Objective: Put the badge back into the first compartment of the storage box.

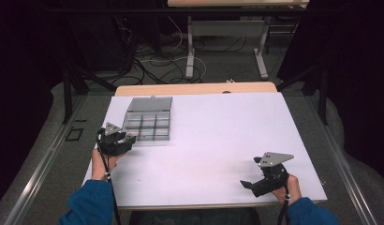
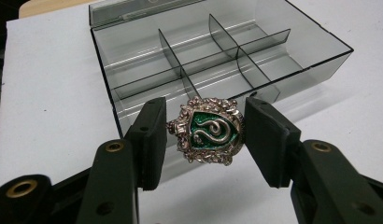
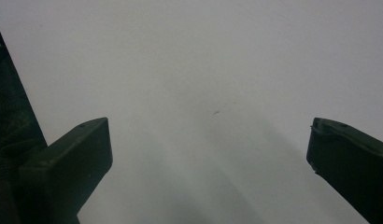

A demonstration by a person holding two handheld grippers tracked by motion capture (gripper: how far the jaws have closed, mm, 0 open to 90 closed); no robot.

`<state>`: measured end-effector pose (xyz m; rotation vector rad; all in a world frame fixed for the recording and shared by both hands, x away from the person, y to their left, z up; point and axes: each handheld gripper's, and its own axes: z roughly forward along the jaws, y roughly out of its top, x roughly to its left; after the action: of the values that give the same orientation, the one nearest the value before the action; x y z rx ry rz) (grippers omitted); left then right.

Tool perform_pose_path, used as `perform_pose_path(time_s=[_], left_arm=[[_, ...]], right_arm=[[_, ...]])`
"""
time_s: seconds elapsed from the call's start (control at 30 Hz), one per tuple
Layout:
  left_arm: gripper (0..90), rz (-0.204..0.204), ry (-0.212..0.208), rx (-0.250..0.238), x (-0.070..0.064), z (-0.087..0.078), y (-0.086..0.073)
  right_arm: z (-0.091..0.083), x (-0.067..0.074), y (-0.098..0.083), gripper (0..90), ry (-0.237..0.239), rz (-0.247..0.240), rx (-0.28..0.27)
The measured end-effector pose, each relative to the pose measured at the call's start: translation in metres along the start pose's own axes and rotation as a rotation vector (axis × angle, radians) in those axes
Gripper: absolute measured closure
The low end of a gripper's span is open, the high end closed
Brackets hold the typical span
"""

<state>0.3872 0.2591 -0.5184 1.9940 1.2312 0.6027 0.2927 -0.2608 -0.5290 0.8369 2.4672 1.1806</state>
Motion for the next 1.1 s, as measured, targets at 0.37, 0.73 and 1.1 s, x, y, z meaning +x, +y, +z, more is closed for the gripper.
perform_pose_path(time_s=[0.37, 0.73, 1.1], left_arm=[[50.9, 0.026, 0.0, -0.002, 0.0, 0.003, 0.005], [50.9, 0.012, 0.012, -0.018, 0.005, 0.006, 0.012], [50.9, 0.021, 0.023, -0.02, 0.005, 0.012, 0.017]], right_arm=[[-0.002, 0.002, 0.0, 0.0, -0.008, 0.007, -0.004], [-0.001, 0.001, 0.0, 0.0, -0.003, 0.006, -0.004], [-0.002, 0.001, 0.0, 0.0, 0.004, 0.008, 0.0]])
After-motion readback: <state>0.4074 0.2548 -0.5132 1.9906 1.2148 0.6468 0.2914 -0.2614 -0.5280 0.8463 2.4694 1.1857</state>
